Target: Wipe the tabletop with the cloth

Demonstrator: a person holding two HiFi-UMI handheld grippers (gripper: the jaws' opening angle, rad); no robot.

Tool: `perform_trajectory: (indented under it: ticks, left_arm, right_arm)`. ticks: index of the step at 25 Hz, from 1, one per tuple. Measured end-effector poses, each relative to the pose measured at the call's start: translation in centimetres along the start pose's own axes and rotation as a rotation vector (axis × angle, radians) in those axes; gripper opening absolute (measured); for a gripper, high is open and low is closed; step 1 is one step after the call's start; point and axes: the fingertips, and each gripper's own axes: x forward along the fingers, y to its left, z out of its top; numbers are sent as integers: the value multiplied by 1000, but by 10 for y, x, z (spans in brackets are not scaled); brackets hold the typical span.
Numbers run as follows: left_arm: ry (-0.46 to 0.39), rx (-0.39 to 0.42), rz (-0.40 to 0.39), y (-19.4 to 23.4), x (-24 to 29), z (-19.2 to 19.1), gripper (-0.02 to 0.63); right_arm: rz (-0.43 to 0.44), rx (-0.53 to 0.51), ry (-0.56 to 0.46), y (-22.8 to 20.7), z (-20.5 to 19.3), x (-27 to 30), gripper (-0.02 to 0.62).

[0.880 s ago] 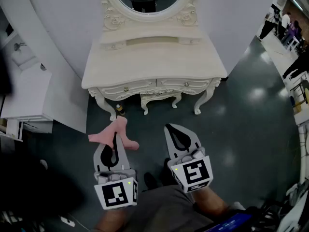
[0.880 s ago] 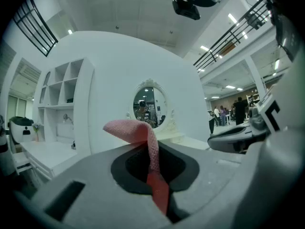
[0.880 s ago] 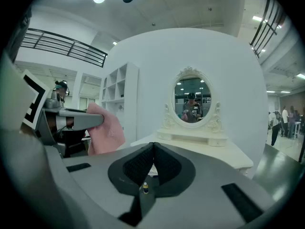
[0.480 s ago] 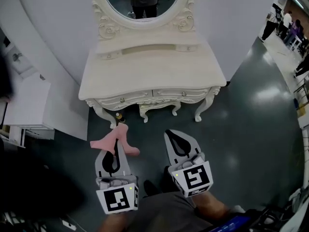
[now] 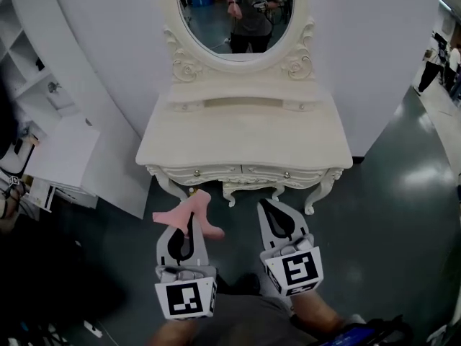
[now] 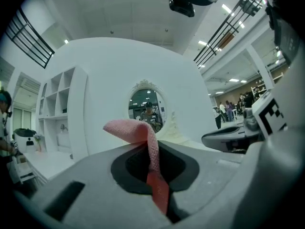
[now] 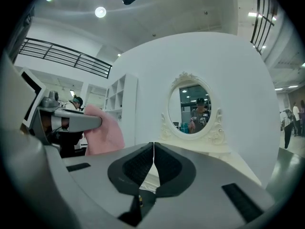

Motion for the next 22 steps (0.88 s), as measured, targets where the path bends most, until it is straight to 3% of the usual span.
perform_trajectory:
  ticks: [8,22]
  left_arm:
    - [24,17,68,18,25,1,20]
    - [63,-31,12,46,101,-35,20]
  right_arm:
    - [60,21,33,-11,-5,34,15]
    - [32,69,137,-30,-44,99,15]
